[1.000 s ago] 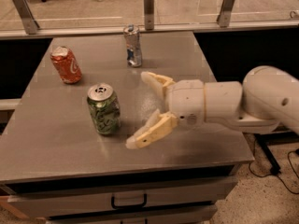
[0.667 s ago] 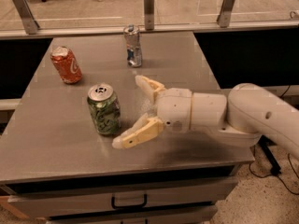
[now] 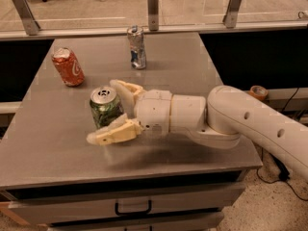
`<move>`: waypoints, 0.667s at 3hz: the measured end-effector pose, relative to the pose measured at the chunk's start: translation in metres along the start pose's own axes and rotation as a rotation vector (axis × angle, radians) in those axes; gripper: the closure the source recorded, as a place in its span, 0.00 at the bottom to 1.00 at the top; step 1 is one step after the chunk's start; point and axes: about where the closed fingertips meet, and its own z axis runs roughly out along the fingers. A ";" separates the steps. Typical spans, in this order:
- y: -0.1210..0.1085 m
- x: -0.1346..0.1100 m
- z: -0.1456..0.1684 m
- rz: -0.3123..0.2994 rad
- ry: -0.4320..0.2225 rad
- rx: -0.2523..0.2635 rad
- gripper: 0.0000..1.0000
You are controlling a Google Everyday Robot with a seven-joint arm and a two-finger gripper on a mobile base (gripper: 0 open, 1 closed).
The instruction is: Move green can near redbull can
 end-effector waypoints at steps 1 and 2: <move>0.006 0.004 0.020 -0.020 0.007 -0.046 0.41; -0.002 0.009 0.031 -0.041 0.023 -0.069 0.64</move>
Offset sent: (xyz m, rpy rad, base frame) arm 0.0242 0.0355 -0.0175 -0.0635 -0.0474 0.0866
